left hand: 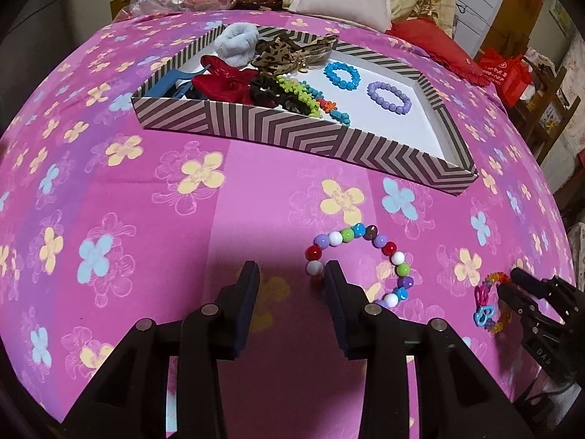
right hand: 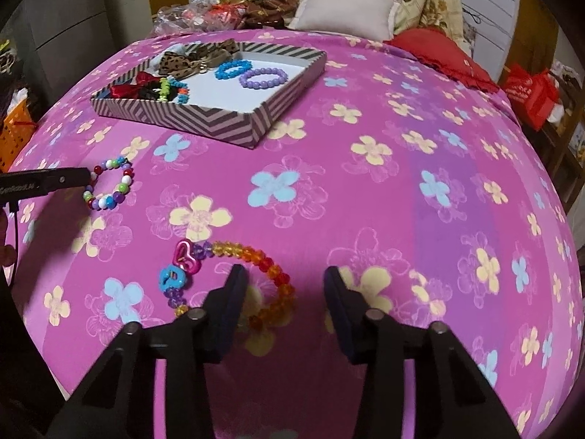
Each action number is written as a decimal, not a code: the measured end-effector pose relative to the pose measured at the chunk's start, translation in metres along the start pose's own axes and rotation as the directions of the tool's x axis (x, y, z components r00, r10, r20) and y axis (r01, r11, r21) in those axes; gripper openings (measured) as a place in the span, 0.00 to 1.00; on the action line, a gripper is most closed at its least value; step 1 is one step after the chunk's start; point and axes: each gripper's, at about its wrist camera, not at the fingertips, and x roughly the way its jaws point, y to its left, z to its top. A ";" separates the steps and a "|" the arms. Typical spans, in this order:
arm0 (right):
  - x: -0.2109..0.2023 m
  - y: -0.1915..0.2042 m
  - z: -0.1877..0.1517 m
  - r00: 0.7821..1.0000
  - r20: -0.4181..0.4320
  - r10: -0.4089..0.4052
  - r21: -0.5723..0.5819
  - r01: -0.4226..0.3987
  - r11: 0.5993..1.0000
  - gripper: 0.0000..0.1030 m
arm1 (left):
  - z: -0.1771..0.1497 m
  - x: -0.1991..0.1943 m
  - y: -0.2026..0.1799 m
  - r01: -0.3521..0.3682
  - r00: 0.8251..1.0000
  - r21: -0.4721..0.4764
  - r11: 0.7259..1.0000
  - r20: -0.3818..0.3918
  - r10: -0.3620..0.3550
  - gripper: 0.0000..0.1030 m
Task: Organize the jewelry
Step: 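Grasp the red-white bead bracelet with the left tool while the right tool grasps the orange bead bracelet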
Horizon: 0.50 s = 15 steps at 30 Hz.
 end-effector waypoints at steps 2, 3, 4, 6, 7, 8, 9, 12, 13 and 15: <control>0.000 0.004 0.001 1.000 0.002 0.001 -0.022 -0.001 1.000 0.21 | 0.000 0.001 -0.001 0.002 1.000 0.000 1.000 -0.004 -0.002 0.43; 0.000 0.006 0.002 1.000 0.002 0.000 -0.033 0.000 0.999 0.18 | 0.001 0.002 -0.002 0.001 1.000 0.000 1.000 -0.005 -0.001 0.43; 0.001 0.008 0.002 1.000 0.003 0.003 -0.042 -0.003 0.999 0.16 | 0.001 0.002 -0.002 -0.002 1.000 0.001 1.000 -0.004 0.002 0.43; 0.001 0.009 0.003 1.000 0.004 0.006 -0.051 -0.006 0.999 0.11 | 0.000 0.003 -0.004 -0.008 1.000 0.008 1.000 -0.002 0.008 0.43; 0.001 0.010 0.003 1.000 0.004 0.006 -0.056 -0.006 0.998 0.11 | 0.000 0.003 -0.005 -0.010 1.000 0.013 1.000 0.000 0.010 0.43; 0.001 0.011 0.003 1.000 0.004 0.007 -0.059 -0.006 0.998 0.11 | 0.000 0.003 -0.006 -0.010 1.000 0.019 1.000 0.003 0.010 0.39; 0.001 0.011 0.003 1.000 0.004 0.012 -0.061 -0.011 0.998 0.10 | 0.000 0.003 -0.007 -0.003 1.000 0.023 1.000 0.006 0.003 0.32; -0.005 0.013 0.006 1.000 0.018 0.023 -0.068 -0.022 0.997 0.09 | 0.000 0.005 -0.009 0.026 1.000 0.035 0.999 0.000 -0.026 0.18; -0.008 0.013 0.008 0.999 0.025 0.027 -0.069 -0.025 0.997 0.09 | 0.001 0.004 -0.010 0.028 1.000 0.040 0.999 -0.002 -0.028 0.17; -0.017 0.014 0.014 0.998 0.044 0.033 -0.078 -0.030 0.996 0.09 | 0.004 0.002 -0.010 0.046 0.999 0.041 0.998 -0.002 -0.046 0.17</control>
